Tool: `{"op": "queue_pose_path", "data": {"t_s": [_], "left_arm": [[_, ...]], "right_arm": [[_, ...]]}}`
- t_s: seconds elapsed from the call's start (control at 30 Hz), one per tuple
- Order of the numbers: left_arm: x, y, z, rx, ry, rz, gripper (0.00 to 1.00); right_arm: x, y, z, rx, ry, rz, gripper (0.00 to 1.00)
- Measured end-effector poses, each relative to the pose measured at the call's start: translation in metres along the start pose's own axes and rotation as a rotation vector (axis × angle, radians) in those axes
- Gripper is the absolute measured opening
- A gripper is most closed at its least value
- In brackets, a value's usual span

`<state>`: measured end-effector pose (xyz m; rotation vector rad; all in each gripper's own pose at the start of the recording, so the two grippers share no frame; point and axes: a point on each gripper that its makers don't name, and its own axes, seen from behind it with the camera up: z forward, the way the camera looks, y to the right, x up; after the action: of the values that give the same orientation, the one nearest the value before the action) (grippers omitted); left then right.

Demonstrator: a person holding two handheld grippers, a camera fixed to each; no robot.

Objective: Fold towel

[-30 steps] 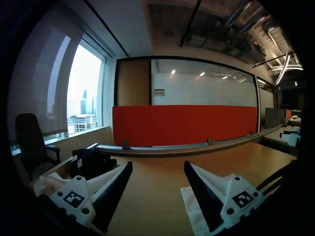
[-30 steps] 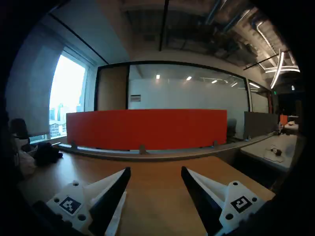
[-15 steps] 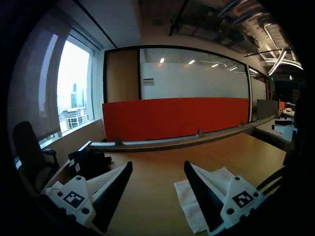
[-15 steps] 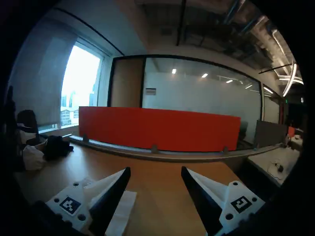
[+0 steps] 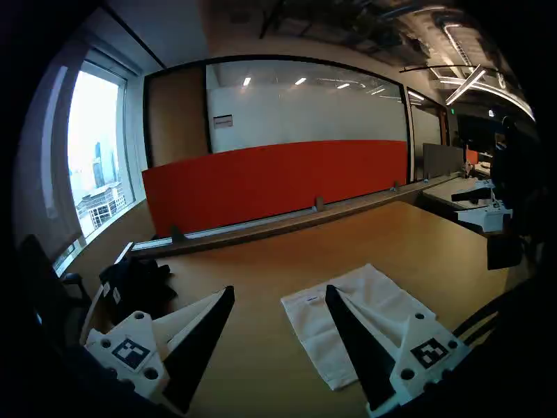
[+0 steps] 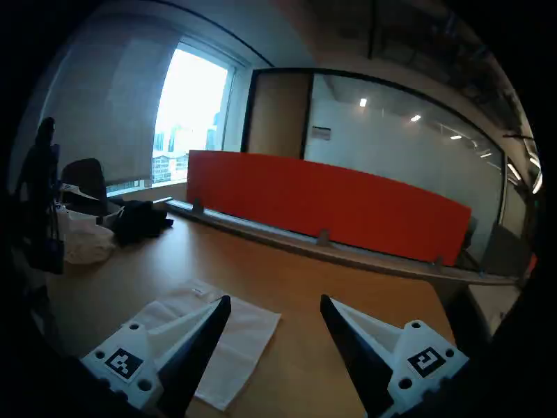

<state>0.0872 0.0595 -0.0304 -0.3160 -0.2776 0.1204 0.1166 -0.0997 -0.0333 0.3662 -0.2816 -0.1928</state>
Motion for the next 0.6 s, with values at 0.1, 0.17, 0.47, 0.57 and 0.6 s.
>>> {"op": "queue_pose_path", "data": {"t_s": [0.1,0.17,0.47,0.57,0.6], "left_arm": [[-0.008,0.005,0.002,-0.015,-0.02,-0.003,0.97],[-0.014,0.007,0.003,-0.021,-0.032,-0.005,0.97],[-0.049,0.022,0.01,-0.067,-0.111,0.023,0.97],[-0.065,0.028,0.013,-0.088,-0.145,0.033,0.97],[-0.071,0.03,0.014,-0.095,-0.156,0.036,0.97]], "right_arm": [[-0.006,-0.005,0.002,0.019,-0.019,0.004,1.0],[-0.011,-0.008,0.003,0.033,-0.03,0.004,1.0],[-0.044,-0.021,0.006,0.088,-0.105,-0.019,1.0],[-0.058,-0.025,0.008,0.103,-0.131,-0.019,1.0],[-0.062,-0.026,0.008,0.107,-0.141,-0.019,1.0]]}}
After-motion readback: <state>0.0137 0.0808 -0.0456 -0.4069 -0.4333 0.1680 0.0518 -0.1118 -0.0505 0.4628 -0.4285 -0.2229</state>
